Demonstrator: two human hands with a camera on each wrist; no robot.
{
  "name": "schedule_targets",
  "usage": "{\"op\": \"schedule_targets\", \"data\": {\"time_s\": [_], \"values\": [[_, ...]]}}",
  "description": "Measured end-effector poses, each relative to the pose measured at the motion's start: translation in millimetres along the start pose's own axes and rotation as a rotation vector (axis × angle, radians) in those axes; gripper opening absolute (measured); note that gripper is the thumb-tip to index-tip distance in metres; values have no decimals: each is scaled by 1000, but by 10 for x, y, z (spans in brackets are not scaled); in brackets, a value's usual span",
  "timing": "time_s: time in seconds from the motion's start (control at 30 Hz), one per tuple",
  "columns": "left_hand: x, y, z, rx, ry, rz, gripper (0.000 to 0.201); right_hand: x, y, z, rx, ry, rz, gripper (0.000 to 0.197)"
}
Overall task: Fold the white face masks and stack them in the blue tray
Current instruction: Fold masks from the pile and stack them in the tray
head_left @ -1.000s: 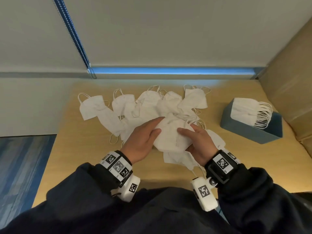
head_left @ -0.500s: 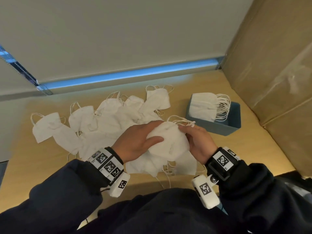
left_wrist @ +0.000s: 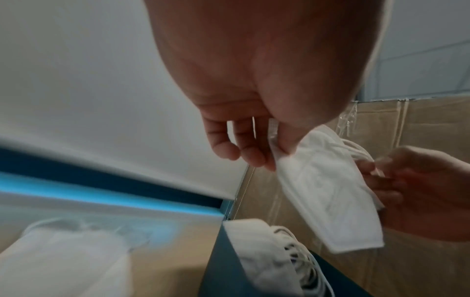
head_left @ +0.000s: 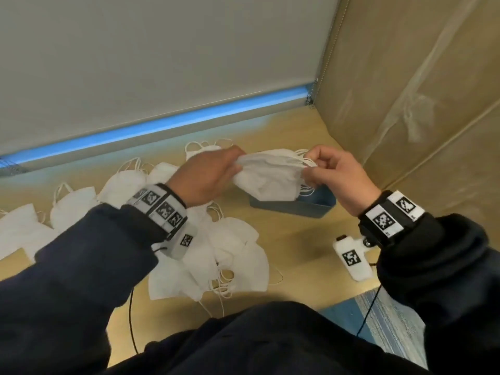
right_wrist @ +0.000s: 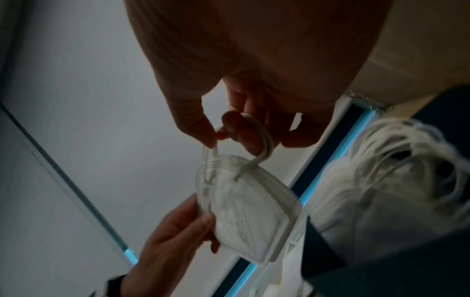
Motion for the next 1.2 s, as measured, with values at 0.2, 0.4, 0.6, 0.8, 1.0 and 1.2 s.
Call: {"op": "schedule_targets", "data": {"time_s": [0.2, 0.4, 0.6, 0.8, 1.0, 1.2], "values": [[8, 310, 654, -61, 94, 213, 27, 389, -717, 263, 222, 123, -156, 11], [-10, 836, 806, -191, 160, 287, 25, 779, -697, 304, 160, 176, -407, 9], [-56, 981, 865, -152, 127, 438, 25, 806, -654, 432, 171, 114, -612, 6], [-312, 537, 518, 161, -163, -73, 28, 562, -616, 385, 273, -17, -608, 29], [-779, 374, -725, 370, -563, -532, 7, 383, 318, 211, 90, -71, -287, 11], [-1542, 261, -2584, 476, -945, -521, 5, 533, 1778, -52, -281, -5, -203, 13]]}}
Point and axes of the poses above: each hand's wrist, its own z-axis towards the middle knuckle, its own y-axis out of the palm, x = y × z, the point moved 10 cm from there along z, towards the middle knuckle, and after that the axes turned 3 degrees about z, right-handed, at the moved point
